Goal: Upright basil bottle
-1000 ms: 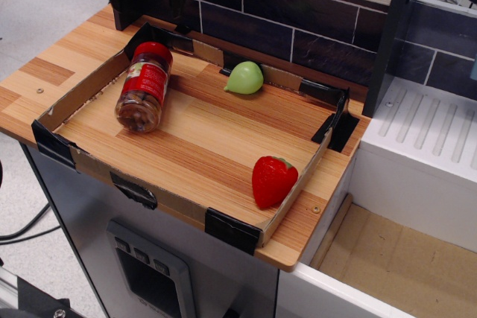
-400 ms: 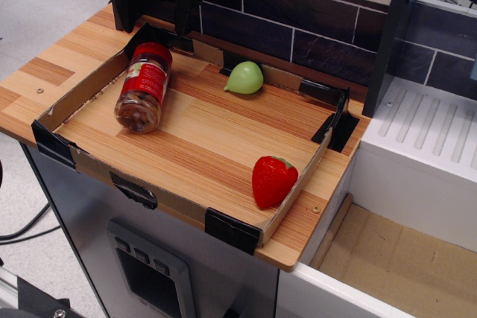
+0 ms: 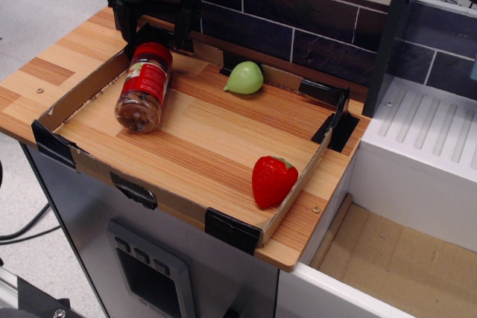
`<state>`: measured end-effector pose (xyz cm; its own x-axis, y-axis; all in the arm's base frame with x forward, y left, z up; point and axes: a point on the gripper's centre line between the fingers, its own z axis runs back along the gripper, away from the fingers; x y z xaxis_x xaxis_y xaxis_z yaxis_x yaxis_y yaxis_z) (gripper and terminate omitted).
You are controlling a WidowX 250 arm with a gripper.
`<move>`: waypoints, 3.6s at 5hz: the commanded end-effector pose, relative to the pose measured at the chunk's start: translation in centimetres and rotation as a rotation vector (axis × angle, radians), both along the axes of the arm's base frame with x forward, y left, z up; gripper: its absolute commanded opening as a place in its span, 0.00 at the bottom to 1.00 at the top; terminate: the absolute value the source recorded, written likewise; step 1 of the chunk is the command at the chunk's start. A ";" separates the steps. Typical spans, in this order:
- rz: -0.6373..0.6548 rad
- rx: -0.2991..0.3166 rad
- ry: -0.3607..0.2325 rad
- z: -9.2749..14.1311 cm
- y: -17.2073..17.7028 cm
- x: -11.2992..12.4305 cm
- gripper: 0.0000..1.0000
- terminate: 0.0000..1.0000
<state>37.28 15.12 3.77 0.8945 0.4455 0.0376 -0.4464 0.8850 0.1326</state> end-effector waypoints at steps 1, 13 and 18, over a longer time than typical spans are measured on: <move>-0.017 0.032 -0.036 -0.3 -0.3 -0.5 1.00 0.00; -0.220 0.217 -0.588 7.7 -1.2 -3.5 0.00 0.00; -0.062 0.162 -0.415 14.2 -2.2 -3.6 1.00 0.00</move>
